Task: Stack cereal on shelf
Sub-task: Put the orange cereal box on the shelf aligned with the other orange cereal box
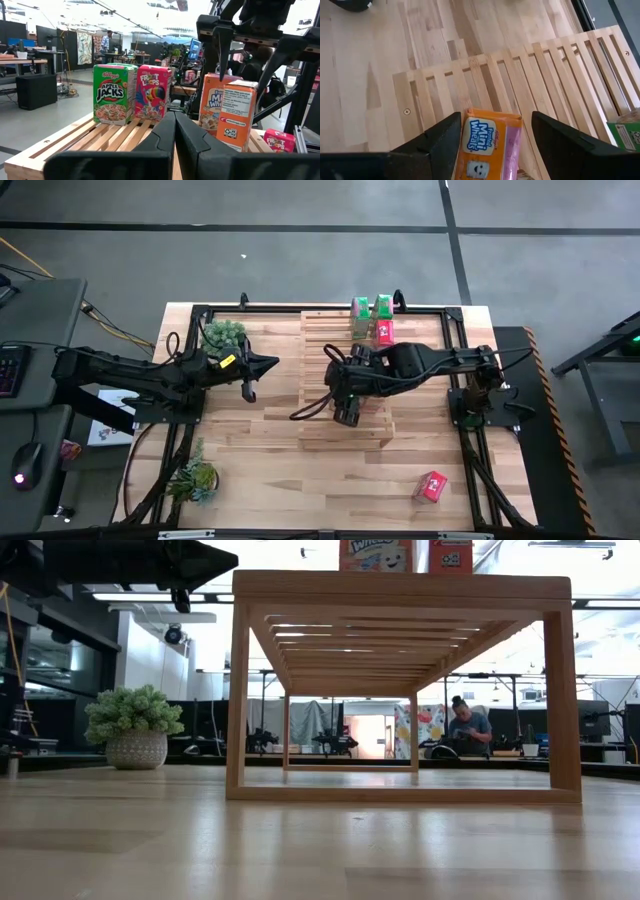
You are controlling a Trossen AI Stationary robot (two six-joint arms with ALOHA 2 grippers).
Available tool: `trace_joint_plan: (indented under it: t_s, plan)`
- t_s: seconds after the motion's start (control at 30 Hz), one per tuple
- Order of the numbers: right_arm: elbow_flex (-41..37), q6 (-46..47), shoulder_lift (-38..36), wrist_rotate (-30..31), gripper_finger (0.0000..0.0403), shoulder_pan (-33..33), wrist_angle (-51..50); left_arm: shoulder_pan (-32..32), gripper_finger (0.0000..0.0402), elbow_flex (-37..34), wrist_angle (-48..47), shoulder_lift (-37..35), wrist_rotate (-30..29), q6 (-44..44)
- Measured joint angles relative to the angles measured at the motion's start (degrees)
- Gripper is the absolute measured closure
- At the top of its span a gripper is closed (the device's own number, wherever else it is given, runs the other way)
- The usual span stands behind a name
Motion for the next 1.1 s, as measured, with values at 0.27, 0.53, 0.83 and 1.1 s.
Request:
trace_joint_plan:
  t_s: [0.27, 0.53, 0.83, 1.1]
  plan:
    - [0.0, 0.0, 0.0, -0.4, 0.0167, -1.5, 0.8, 0.0, 0.0402, 0.0, 0.0, 0.0, 0.0, 0.0]
    - [0.0, -7.0, 0.0, -1.9, 0.0167, -1.8, 8.8, 0.0, 0.0402, 0.0, 0.0, 0.0, 0.0, 0.0]
    - [2.1, -12.9, 0.1, -1.9, 0.0219, 1.0, 11.9, -1.9, 0.0402, 2.3, 0.1, 0.0, 5.3, 0.1]
    - [3.0, -9.8, -6.6, 19.5, 0.0388, 3.8, 4.3, -13.0, 0.0401, 10.8, -9.5, 5.5, -0.6, 5.0]
